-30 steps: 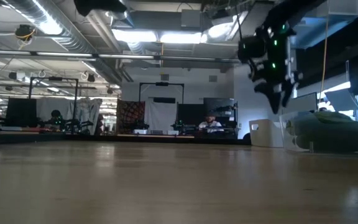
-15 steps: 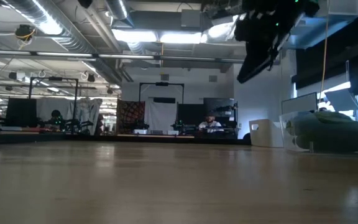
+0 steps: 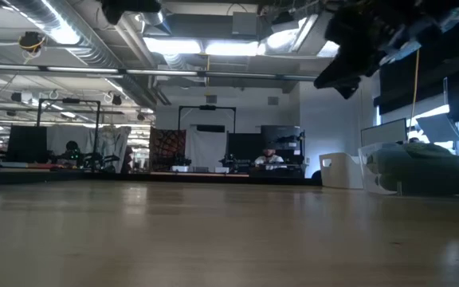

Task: Sort produce into baskets
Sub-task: Return to Home Position

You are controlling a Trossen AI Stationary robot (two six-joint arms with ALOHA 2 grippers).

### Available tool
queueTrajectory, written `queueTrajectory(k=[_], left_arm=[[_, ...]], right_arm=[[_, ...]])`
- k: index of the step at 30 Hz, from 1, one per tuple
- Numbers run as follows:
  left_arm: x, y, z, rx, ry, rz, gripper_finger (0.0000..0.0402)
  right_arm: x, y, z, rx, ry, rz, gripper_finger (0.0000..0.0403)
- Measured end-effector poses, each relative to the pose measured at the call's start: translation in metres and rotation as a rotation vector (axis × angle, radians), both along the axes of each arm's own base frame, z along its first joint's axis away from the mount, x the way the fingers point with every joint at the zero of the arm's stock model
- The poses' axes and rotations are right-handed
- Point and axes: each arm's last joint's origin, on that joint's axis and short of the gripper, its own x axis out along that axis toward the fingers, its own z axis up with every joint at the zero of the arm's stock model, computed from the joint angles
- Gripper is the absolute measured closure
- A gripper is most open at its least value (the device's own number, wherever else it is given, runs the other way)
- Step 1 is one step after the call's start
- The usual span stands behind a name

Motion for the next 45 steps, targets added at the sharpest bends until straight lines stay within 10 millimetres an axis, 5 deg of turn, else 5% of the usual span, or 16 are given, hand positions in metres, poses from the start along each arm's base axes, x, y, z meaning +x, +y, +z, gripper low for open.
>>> queueTrajectory(k=[11, 20, 31, 39, 45], left_arm=[[-0.035, 0.01, -0.055, -0.012, -0.128, 0.004, 0.0398], [-0.048, 0.013, -0.072, 0.077, -0.153, -0.024, 0.039], [-0.049, 0.013, -0.082, 0.089, -0.131, -0.021, 0.04], [-0.047, 0.019, -0.101, 0.037, -0.212, -0.241, 0.04], [-0.054, 0.033, -0.113, 0.043, -0.22, -0.163, 0.04]], right_arm=[[-0.049, 0.007, -0.008, -0.031, -0.229, -0.087, 0.0384], [-0.074, 0.01, -0.019, -0.031, -0.289, -0.164, 0.0384], [-0.076, 0.011, -0.023, -0.006, -0.254, -0.149, 0.0384], [-0.077, 0.011, -0.045, -0.026, -0.296, -0.136, 0.0384], [-0.079, 0.011, -0.045, -0.028, -0.323, -0.133, 0.0384]])
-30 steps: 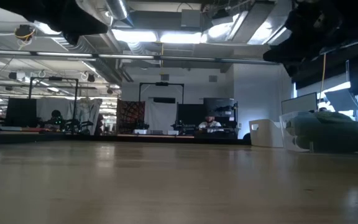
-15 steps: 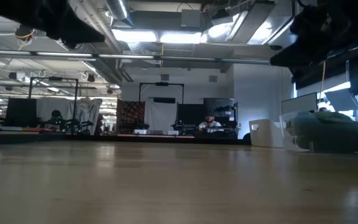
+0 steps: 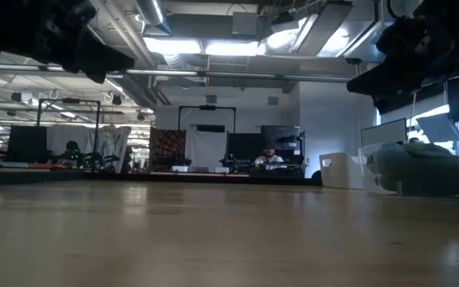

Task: Sort produce into baskets
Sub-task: Return to Home Position

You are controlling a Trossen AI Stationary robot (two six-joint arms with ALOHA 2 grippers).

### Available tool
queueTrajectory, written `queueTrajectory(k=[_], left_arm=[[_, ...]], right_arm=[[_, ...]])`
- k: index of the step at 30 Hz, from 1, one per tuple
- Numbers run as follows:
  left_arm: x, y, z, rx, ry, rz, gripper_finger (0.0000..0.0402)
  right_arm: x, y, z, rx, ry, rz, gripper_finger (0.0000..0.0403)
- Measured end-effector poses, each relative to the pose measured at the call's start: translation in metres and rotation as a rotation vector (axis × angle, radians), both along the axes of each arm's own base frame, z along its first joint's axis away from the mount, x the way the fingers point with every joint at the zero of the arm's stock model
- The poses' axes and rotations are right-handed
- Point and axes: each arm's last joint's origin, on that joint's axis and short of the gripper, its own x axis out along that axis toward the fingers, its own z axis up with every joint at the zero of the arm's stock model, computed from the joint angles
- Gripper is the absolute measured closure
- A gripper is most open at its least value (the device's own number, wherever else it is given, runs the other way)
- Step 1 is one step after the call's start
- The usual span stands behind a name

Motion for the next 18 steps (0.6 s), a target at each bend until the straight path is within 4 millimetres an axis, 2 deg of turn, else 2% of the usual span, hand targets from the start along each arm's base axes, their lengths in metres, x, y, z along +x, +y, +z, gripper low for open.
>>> queueTrajectory(k=[13, 18], left_arm=[[-0.032, 0.004, -0.015, -0.057, -0.173, 0.046, 0.0398], [-0.039, 0.004, -0.018, -0.057, -0.214, 0.046, 0.0398]], right_arm=[[-0.016, 0.002, 0.016, -0.037, -0.134, -0.029, 0.0384], [-0.02, 0.003, 0.014, -0.034, -0.142, -0.03, 0.0384]])
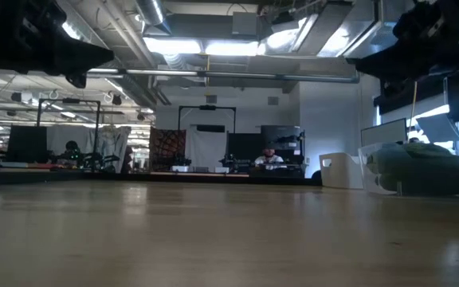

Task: Sort produce into baskets
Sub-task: Return to Home Position

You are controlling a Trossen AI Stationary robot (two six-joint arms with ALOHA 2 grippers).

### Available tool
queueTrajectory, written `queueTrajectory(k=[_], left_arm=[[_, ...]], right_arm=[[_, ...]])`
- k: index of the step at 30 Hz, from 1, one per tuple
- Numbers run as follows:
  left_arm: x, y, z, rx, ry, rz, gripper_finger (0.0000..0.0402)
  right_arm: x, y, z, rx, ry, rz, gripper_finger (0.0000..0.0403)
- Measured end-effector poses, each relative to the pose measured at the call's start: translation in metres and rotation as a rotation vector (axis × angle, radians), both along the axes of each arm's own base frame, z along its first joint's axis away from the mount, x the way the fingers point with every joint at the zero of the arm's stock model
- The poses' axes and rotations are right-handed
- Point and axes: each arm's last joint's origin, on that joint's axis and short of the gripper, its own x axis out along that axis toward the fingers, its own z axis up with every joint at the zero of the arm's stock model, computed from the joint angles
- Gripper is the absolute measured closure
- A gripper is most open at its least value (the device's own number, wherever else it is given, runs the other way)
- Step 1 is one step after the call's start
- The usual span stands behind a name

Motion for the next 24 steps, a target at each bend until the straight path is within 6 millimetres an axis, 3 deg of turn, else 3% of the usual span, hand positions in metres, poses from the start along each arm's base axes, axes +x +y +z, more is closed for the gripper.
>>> queueTrajectory(k=[12, 24], left_arm=[[-0.012, 0.0, 0.0, -0.004, -0.04, 0.006, 0.0398], [-0.014, 0.0, -0.002, 0.001, -0.017, 0.01, 0.0398]], right_arm=[[-0.012, 0.002, -0.033, 0.06, -0.019, -0.029, 0.0384], [-0.021, -0.001, -0.05, 0.051, -0.056, -0.183, 0.0384]])
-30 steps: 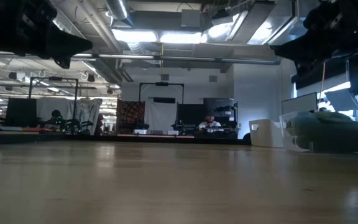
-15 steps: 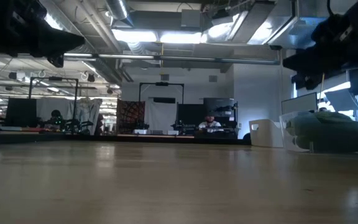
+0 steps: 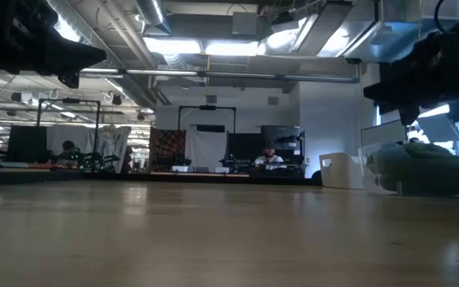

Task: Sort produce into baskets
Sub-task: Return to Home Position

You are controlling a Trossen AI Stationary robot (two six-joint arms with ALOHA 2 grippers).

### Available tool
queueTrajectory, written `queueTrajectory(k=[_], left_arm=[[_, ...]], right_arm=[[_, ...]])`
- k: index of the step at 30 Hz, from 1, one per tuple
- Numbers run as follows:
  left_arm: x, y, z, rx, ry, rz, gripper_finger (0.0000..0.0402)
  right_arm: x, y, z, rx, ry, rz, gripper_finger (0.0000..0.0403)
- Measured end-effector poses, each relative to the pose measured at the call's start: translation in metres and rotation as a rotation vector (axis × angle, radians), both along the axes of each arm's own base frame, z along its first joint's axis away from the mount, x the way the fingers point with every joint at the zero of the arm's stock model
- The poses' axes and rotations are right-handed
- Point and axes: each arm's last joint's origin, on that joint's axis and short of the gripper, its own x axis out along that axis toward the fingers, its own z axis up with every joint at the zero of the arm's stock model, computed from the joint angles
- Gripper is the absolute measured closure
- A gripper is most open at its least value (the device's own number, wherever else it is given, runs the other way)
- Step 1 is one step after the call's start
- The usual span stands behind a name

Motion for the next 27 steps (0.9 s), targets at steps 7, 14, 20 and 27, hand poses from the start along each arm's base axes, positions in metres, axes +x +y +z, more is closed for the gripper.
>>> queueTrajectory(k=[7, 14, 20, 27], left_arm=[[0.001, 0.0, -0.002, -0.002, 0.0, -0.001, 0.0398], [0.005, 0.0, -0.017, -0.069, 0.009, -0.008, 0.0398], [0.005, 0.0, -0.017, -0.045, 0.013, -0.001, 0.0398], [0.005, 0.0, -0.017, -0.047, 0.013, -0.001, 0.0398]], right_arm=[[-0.001, 0.0, 0.002, -0.075, -0.005, -0.013, 0.0384], [-0.001, 0.001, -0.001, -0.066, 0.013, 0.043, 0.0384], [0.0, 0.001, -0.002, -0.065, 0.019, 0.052, 0.0384], [0.0, 0.001, -0.002, -0.064, 0.022, 0.052, 0.0384]])
